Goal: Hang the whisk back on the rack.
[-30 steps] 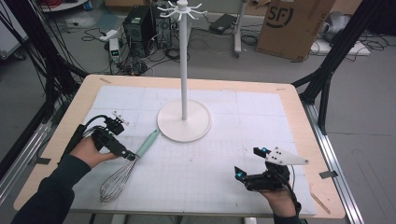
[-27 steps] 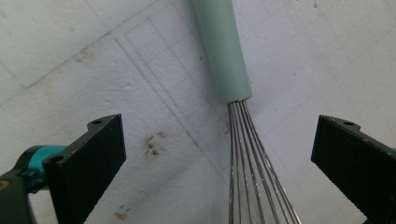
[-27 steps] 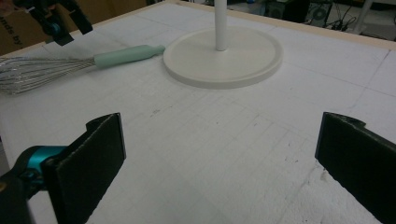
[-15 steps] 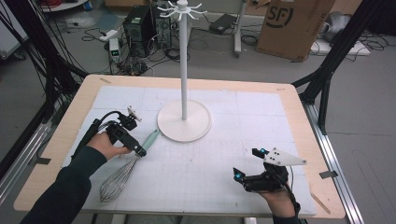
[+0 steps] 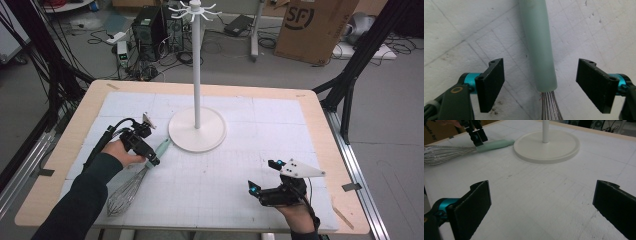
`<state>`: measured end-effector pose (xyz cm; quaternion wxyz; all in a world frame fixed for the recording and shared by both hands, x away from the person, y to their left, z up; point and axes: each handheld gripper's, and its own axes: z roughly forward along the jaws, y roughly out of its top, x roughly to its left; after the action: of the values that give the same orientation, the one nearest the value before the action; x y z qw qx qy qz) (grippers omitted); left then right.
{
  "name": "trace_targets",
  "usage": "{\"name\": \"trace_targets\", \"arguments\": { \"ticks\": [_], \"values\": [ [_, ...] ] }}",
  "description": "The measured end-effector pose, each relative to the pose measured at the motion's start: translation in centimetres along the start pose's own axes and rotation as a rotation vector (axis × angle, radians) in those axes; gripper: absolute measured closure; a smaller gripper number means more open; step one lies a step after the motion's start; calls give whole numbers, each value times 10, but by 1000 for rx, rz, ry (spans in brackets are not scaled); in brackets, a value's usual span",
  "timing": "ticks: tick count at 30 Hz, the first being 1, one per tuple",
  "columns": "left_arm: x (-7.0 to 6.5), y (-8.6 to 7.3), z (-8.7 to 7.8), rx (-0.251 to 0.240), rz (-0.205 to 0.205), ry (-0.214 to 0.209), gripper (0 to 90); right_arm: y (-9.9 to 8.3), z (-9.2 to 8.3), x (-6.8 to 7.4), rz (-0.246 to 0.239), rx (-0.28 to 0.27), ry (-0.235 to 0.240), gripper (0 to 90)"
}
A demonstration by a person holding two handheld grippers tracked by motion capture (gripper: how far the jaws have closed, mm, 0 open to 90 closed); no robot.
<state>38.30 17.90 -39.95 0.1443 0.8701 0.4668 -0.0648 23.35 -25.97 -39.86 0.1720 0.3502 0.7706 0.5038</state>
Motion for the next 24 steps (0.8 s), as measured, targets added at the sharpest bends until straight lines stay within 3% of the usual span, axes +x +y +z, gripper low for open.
{"name": "trace_targets", "arguments": {
  "ticks": [4, 7, 15, 19, 24],
  "values": [
    [2, 3, 3, 10, -8, -6, 288, 0, 0, 0, 4, 2, -3, 6],
    [3, 4, 6, 19, -10, -22, 365, 0, -1, 0, 3, -4, -4, 6],
    [3, 6, 11, 29, -29, -10, 368, 0, 0, 0, 5, -3, -2, 6],
    [1, 8, 13, 32, -21, 15, 374, 0, 0, 0, 5, -1, -4, 6],
    [-4, 10, 15, 51, -16, 20, 429, -1, 1, 0, -1, 0, 2, 6]
  ]
}}
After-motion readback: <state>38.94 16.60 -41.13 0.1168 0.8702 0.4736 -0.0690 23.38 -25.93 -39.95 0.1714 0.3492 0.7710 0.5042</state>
